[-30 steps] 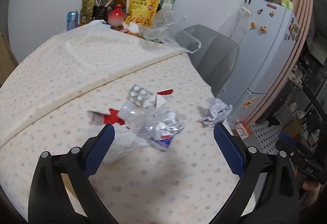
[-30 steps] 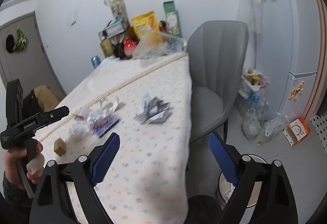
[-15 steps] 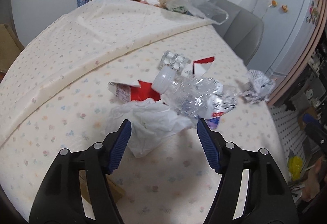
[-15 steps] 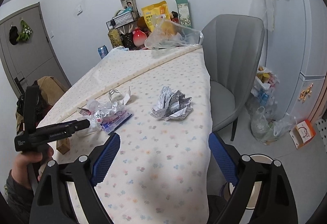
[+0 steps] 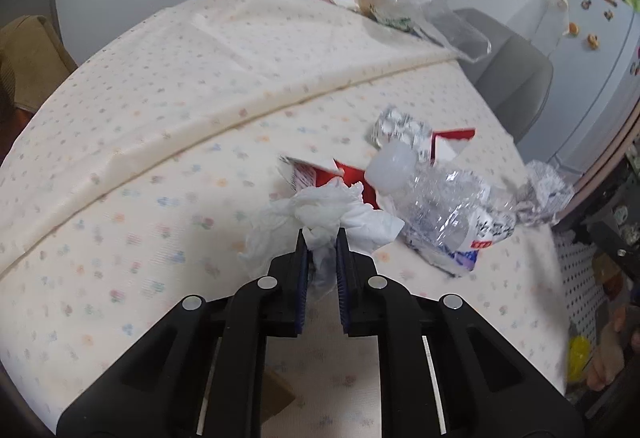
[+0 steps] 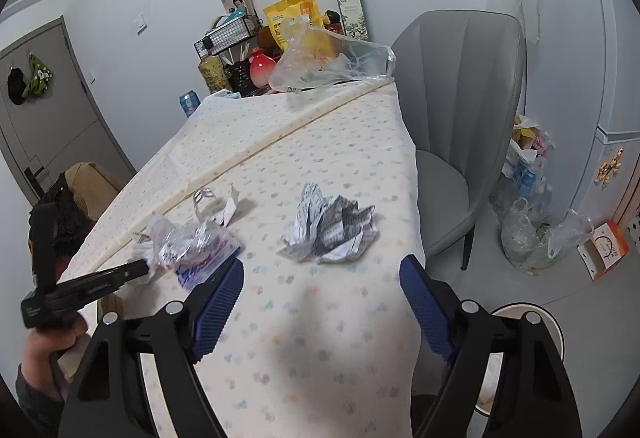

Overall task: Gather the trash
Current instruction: 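Grasp the white tissue with the left gripper while the right grasps crumpled foil paper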

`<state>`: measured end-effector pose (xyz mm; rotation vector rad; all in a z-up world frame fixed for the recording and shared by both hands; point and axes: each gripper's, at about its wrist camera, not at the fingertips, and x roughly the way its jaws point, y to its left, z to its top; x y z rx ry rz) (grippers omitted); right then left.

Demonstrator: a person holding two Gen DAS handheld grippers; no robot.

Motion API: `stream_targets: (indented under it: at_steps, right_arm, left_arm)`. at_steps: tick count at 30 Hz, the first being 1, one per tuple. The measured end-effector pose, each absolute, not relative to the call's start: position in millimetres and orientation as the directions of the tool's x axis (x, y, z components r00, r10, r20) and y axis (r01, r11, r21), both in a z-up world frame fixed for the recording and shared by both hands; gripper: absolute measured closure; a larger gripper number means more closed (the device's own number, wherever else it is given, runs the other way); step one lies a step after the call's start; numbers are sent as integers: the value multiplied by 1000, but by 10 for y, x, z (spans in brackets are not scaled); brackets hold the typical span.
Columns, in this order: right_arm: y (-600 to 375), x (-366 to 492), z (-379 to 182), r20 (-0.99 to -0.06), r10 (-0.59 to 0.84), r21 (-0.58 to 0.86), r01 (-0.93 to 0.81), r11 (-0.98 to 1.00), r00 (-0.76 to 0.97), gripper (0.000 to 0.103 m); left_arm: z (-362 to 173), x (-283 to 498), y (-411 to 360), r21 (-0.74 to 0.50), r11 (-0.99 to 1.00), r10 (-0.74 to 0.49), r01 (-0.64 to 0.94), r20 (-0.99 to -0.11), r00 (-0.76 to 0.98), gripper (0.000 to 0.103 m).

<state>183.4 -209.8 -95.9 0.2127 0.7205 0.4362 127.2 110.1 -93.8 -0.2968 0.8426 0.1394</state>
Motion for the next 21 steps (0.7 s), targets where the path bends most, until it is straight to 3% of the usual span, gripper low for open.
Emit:
stream_targets:
  at_steps: [12,14,15,16,21]
  right_arm:
    - [-2014,2267,-1082,-622,450,358,-279,891,640,45]
    - [-2005,2323,-1120,-633,456,364,-280,889,626,51]
    - [-1988,2355,-1150,-642,464,367,-287,885,611,61]
    - [-1973,2367,-1172,-647,475,374,-294,880,597,80]
    - [-1934,2210,-1076,-609,519,387,-347,854,600,87]
  left_arm:
    - [-559,1099,1295,-233,935,41,-268,-679,733,90]
    - [-555,1088,1296,-234,933,46,-273,-675,736,90]
    - [-556,1086,1293,-236,932,46,-274,-674,737,90]
    - [-559,1082,1289,-237,932,46,-275,-674,737,90]
    - [-528,1038,1229,-244,932,46,-269,-658,752,90]
